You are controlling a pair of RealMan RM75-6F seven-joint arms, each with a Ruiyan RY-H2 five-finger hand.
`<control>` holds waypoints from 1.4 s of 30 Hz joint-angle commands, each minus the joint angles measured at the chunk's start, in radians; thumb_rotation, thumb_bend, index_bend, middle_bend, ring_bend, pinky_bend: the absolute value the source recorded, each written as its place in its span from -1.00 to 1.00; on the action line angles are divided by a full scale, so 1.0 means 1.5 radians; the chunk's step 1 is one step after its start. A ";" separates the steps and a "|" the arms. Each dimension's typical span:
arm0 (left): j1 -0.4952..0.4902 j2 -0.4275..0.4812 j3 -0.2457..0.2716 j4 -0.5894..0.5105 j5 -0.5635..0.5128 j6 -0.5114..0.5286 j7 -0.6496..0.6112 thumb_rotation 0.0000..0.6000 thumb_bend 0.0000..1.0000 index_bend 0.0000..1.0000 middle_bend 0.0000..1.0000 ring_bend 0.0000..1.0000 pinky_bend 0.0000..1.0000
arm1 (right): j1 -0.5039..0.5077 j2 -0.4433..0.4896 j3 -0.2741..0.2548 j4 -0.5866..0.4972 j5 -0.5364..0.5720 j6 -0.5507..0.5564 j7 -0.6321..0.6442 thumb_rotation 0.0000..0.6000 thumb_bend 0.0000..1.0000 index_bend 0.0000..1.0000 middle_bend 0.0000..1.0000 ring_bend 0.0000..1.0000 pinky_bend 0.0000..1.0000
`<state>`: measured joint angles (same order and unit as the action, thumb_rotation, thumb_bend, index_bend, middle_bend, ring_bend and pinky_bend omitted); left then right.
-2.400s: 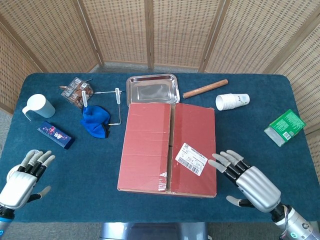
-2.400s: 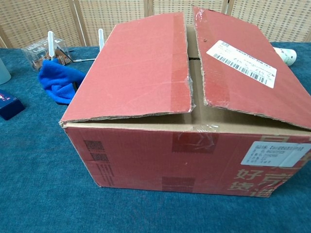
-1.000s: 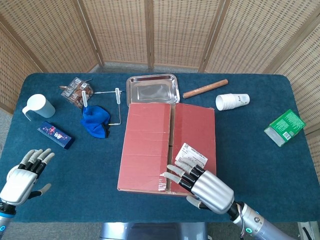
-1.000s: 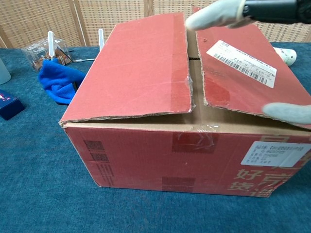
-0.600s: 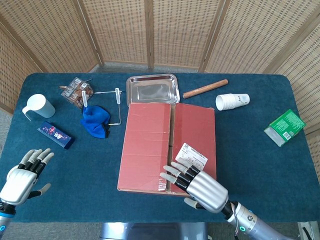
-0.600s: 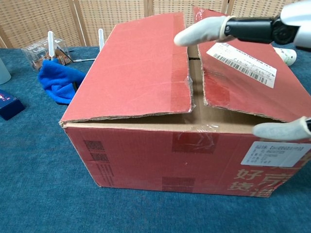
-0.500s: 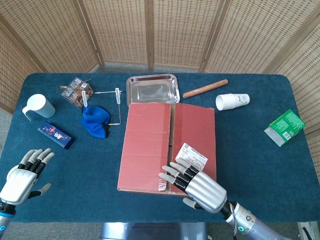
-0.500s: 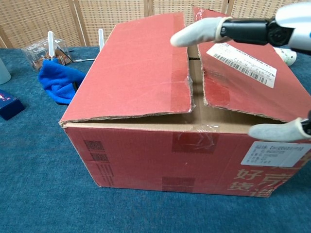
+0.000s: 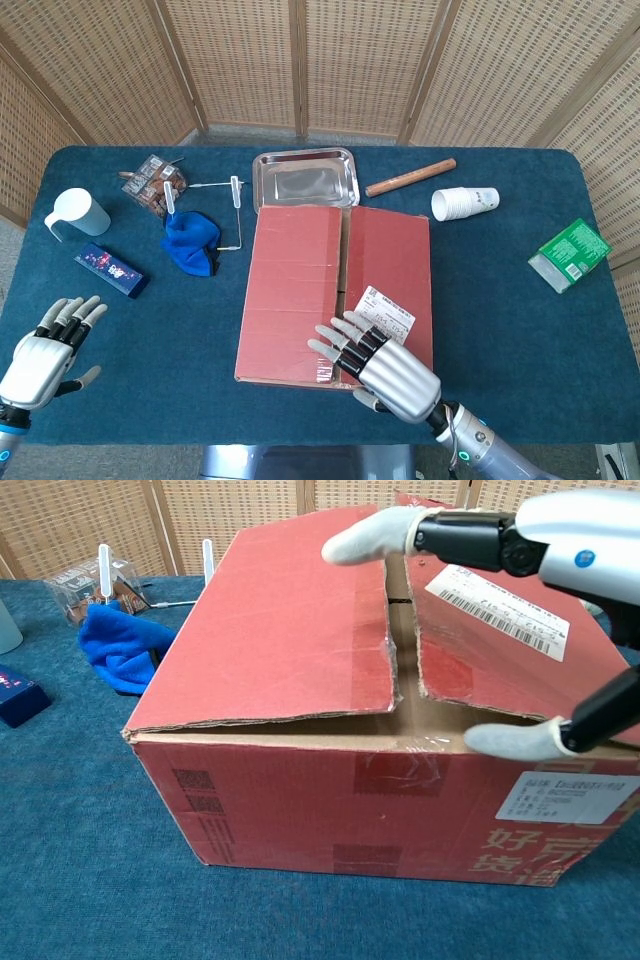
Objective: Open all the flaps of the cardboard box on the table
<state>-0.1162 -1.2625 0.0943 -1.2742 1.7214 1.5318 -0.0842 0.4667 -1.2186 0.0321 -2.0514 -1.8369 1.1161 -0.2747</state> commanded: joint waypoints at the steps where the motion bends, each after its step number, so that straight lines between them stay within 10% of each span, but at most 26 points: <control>1: 0.000 0.000 0.000 0.000 0.000 0.000 0.000 1.00 -0.52 -1.00 -1.00 -1.00 -1.00 | 0.003 -0.002 0.003 0.003 0.006 -0.001 -0.004 1.00 -0.42 -1.00 -1.00 -1.00 -1.00; 18: 0.000 -0.001 0.002 -0.001 0.002 0.002 -0.001 1.00 -0.52 -1.00 -1.00 -1.00 -1.00 | -0.003 0.006 -0.013 0.006 -0.032 0.040 -0.013 1.00 0.17 -1.00 -1.00 -1.00 -1.00; 42: 0.000 0.000 0.006 -0.007 0.012 0.009 0.006 1.00 -0.52 -1.00 -1.00 -1.00 -1.00 | -0.044 0.074 0.010 -0.029 -0.069 0.107 -0.143 1.00 -0.23 -1.00 -1.00 -1.00 -1.00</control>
<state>-0.1162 -1.2629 0.1028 -1.2847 1.7390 1.5454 -0.0752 0.4072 -1.1157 0.0396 -2.0901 -1.9405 1.2722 -0.4716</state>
